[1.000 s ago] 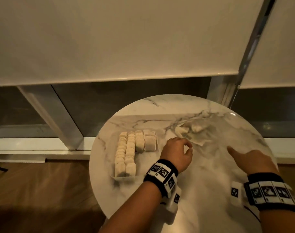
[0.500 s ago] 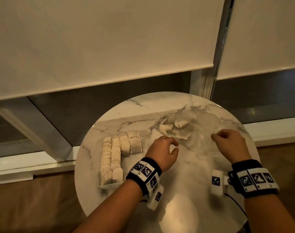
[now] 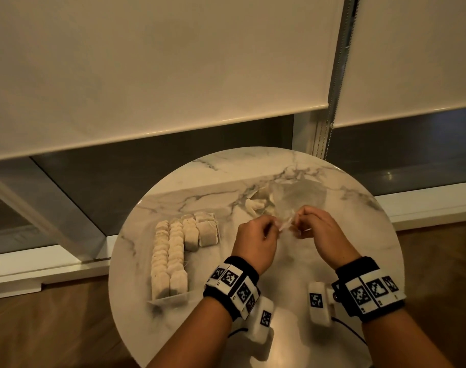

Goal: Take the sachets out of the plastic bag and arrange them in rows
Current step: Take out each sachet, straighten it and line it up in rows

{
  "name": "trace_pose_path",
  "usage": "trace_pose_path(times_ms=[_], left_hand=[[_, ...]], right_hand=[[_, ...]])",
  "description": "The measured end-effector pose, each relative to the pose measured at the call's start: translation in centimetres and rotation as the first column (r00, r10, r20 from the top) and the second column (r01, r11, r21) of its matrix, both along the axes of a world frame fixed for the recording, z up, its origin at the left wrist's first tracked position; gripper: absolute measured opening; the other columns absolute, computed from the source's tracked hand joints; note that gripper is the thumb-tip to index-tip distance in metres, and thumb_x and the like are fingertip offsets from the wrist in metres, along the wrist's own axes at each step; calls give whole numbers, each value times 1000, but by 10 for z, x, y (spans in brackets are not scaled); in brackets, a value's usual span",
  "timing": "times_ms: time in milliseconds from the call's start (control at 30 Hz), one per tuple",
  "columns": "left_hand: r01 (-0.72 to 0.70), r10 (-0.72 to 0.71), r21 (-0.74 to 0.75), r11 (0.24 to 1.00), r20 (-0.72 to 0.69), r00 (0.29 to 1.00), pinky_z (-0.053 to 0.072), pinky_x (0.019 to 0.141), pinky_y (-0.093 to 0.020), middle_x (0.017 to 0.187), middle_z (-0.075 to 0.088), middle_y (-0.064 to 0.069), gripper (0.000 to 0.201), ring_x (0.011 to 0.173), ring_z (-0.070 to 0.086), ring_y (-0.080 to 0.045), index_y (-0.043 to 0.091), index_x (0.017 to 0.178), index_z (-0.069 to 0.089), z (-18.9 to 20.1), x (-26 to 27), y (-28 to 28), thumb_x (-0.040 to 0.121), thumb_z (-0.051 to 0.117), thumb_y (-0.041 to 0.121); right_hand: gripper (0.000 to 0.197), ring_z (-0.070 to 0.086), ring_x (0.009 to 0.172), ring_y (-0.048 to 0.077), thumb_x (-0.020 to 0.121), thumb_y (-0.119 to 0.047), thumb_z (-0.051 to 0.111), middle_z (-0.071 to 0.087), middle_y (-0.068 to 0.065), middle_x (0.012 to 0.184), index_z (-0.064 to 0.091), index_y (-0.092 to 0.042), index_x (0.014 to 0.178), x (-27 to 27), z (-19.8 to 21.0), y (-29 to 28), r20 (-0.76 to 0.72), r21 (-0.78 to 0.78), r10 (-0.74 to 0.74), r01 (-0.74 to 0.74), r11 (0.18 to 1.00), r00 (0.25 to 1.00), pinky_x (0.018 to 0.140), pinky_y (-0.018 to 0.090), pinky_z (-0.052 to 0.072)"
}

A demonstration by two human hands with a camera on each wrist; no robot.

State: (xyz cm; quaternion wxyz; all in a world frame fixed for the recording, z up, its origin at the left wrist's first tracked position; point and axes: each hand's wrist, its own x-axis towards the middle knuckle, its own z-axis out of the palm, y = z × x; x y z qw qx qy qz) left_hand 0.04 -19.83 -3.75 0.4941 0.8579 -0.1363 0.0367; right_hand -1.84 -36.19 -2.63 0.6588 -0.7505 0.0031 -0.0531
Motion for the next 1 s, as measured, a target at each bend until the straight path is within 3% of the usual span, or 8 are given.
trace_pose_path(times_ms=[133,200,300,467,667,800,867,1000], left_hand=[[-96,92,-158,983,-31,995,59,77,-38,78,73,7,16,74,69,-8,20,93,74,1,1,8,95,59,16],[-145,140,-238,960,-41,989,59,79,-40,79,74,6,15,77,70,-10,19,96,74,3,3,13,95,60,16],[-188,184,-312,931,-45,982,59,80,-43,80,75,5,13,79,72,-13,21,96,73,11,2,19,96,61,17],[-182,180,-398,899,-43,983,59,83,-42,87,75,2,14,83,73,-15,20,99,72,20,-2,20,97,60,13],[-93,90,-409,908,-26,996,59,79,-37,87,74,1,18,79,72,-17,20,97,70,22,-10,13,97,59,7],[-8,11,-286,958,6,1000,58,69,-32,78,70,8,20,66,68,-12,24,96,71,24,-18,8,97,57,8],[47,-43,-181,982,23,999,54,65,-24,75,67,12,20,64,63,-6,25,97,72,23,-22,8,97,57,10],[123,-124,21,992,69,990,48,66,-18,73,61,16,20,68,58,0,24,101,72,21,-25,11,98,55,14]], right_hand=[[23,63,95,31,97,-19,48,70,9,95,68,-12,90,6,-20,-6,-26,-495,-163,129,860,986,85,42,49],[35,61,111,33,103,-31,40,69,11,118,68,-12,115,8,-28,-9,-148,-717,-212,42,695,966,96,39,48],[55,60,114,32,101,-49,32,66,14,125,65,-10,122,8,-35,-9,-331,-821,-306,-113,560,893,99,39,47],[51,58,116,31,90,-53,47,62,7,127,61,-19,126,1,-13,3,-362,-846,-406,-112,522,839,99,43,46],[27,66,101,17,92,-7,51,75,3,105,76,-10,104,20,2,21,-9,-524,-89,71,849,996,89,32,51],[25,60,87,23,95,-2,57,63,0,81,62,-14,74,47,8,25,-93,-562,-26,-31,827,995,75,32,43],[9,57,106,20,98,-11,57,62,0,101,66,-7,96,58,11,22,-264,-672,-53,-144,726,963,89,34,44],[32,56,124,27,103,-24,50,64,7,115,61,-8,129,75,24,12,-294,-734,-93,-163,659,951,103,29,43]])
